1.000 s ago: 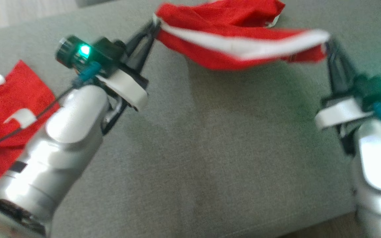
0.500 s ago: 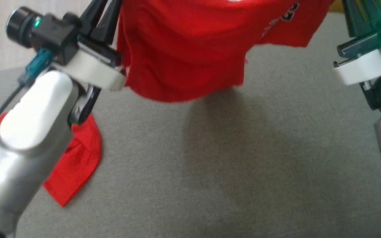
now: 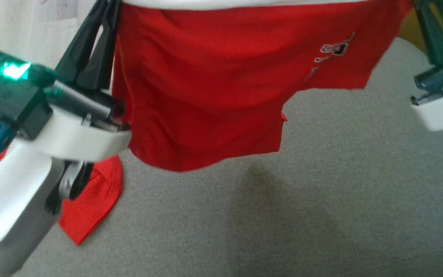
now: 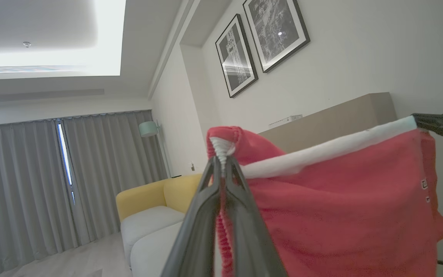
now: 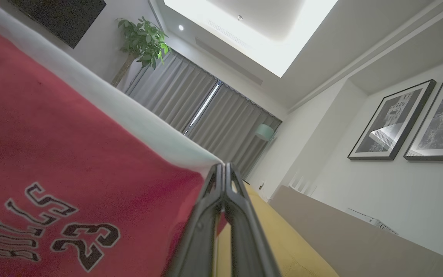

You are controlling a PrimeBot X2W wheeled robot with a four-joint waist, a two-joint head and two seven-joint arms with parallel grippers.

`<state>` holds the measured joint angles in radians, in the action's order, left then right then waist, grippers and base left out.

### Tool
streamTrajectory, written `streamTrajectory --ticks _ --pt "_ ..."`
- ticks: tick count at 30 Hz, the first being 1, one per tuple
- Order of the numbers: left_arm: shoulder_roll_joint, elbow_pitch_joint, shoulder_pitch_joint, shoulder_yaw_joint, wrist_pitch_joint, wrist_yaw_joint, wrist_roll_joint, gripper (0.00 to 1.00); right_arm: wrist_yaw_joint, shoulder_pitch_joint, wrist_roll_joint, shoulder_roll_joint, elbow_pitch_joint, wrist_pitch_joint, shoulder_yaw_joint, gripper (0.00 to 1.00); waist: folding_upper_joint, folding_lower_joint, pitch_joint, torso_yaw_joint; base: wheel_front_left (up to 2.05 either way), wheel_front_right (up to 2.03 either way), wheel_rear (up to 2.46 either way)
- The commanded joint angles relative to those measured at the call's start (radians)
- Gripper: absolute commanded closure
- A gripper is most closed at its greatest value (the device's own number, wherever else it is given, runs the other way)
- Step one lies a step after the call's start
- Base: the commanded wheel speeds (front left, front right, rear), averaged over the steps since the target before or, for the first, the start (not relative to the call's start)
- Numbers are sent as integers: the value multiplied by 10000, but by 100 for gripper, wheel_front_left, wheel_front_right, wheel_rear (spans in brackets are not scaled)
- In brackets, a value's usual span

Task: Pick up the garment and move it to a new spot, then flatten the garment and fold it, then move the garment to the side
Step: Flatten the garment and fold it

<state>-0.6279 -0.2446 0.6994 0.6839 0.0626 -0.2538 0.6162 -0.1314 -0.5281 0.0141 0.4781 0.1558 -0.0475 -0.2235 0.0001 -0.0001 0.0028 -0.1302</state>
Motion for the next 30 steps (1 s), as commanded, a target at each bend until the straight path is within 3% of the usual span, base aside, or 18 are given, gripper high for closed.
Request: streamTrajectory --ticks 1,5,9,13,17,22,26,30 --pt "-593 -639 264 -653 -260 -216 85 100 7 122 118 205 683 -386 72 100 -1 1 152 12 0 0 0" --pt "-824 -999 339 -711 -627 -296 108 100 7 189 259 415 996 -867 32 100 -1 1 573 47 0 0 0" --pt "-610 -361 1090 -761 -869 118 401 100 7 -735 645 683 400 -979 -400 100 -1 1 1502 78 0 0 0" --pt "4 1371 2668 -741 -877 970 586 100 7 -2637 899 902 -1266 -582 -1113 100 -1 1 2722 97 0 0 0" --pt "558 3676 4615 -651 -545 1851 239 100 7 -5017 862 616 -3394 122 -1722 100 -1 1 3689 6 0 0 0" --pt "1382 6228 6511 -825 654 2442 -47 100 7 -7283 230 62 -5965 1382 -1647 100 -1 1 4319 26 0 0 0" --pt "1940 7533 7119 -908 1595 2733 -146 100 7 -7919 -226 -350 -7557 2256 -1499 100 -1 1 4555 87 0 0 0" --pt "2398 8212 6886 -740 1907 3124 -283 100 7 -7530 -489 -533 -8617 2668 -1808 100 -1 1 4686 205 0 0 0"
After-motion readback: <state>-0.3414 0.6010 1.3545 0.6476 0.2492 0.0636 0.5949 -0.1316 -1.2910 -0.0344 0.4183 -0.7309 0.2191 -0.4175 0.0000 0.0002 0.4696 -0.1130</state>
